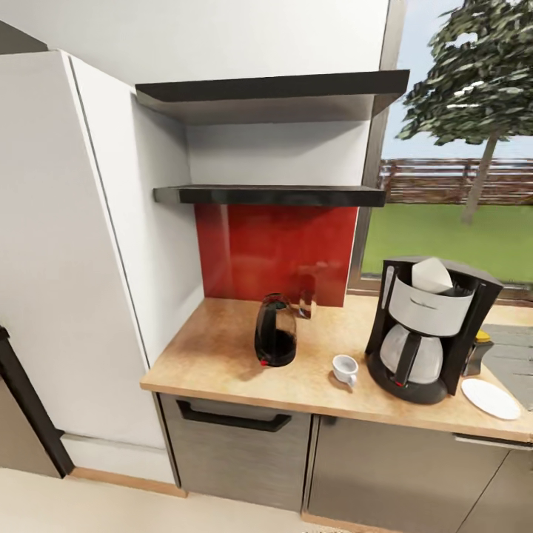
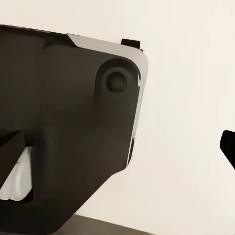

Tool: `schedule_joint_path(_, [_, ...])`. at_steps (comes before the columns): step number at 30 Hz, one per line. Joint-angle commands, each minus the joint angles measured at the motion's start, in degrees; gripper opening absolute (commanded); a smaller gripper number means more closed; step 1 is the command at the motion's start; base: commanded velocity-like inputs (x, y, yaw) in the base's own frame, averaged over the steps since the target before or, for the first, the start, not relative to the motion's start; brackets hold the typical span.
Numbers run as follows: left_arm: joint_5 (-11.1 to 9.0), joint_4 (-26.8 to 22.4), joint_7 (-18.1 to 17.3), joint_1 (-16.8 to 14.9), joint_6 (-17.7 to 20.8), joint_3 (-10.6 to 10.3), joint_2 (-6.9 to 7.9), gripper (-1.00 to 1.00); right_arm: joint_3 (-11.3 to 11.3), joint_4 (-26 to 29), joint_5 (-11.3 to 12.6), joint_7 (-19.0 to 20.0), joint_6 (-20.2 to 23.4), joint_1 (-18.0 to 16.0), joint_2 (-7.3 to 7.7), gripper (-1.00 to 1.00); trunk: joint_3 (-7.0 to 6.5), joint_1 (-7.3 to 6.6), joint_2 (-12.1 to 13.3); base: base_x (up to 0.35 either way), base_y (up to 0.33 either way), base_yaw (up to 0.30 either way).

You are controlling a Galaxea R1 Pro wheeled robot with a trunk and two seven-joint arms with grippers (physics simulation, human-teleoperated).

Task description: Set up a coffee station on the kitchen countertop: keep the coffee maker on the countertop, move the bottle of coffee from the kitchen shelf to the counter next to the coffee maker, place a paper coffee filter on top of the coffee maker, put the saucer next to the coffee maker with the coffee cup on the saucer, and place the electric kettle next to the coffee maker.

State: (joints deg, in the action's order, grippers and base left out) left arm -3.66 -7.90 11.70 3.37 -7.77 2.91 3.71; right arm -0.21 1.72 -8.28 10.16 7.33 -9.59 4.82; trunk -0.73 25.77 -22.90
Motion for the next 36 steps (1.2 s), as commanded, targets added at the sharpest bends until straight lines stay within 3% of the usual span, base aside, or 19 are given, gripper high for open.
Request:
schedule_joint_path(1, [-0.4, -0.1, -0.1, 0.1, -0.1, 0.3, -0.02, 1.0, -0.1, 0.1, -0.5, 0.2, 0.3, 0.0, 0.01, 1.0, 0.0, 0.02, 0.0, 0.003, 0.058, -0.271])
schedule_joint_path(11, [-0.4, -0.1, -0.1, 0.1, -0.1, 0.3, -0.02, 1.0, -0.1, 0.2, -0.5, 0.2, 0.3, 0.0, -0.07, 1.0, 0.0, 0.02, 0.0, -0.014, 0.016, -0.271])
schedule_joint_path(20, [-0.6, -0.1, -0.1, 0.1, -0.1, 0.2, -0.02, 1.0, -0.1, 0.3, -0.5, 0.0, 0.3, 0.0, -0.15, 1.0, 0.0, 0.02, 0.0, -0.258, 0.138, -0.261])
schedule_joint_path(36, [-0.4, -0.1, -0.1, 0.1, -0.1, 0.1, 0.01, 1.0, 0.1, 1.0, -0.6, 0.0, -3.1, 0.0, -0.25, 1.0, 0.0, 0.02, 0.0, -0.092, 0.085, -0.017])
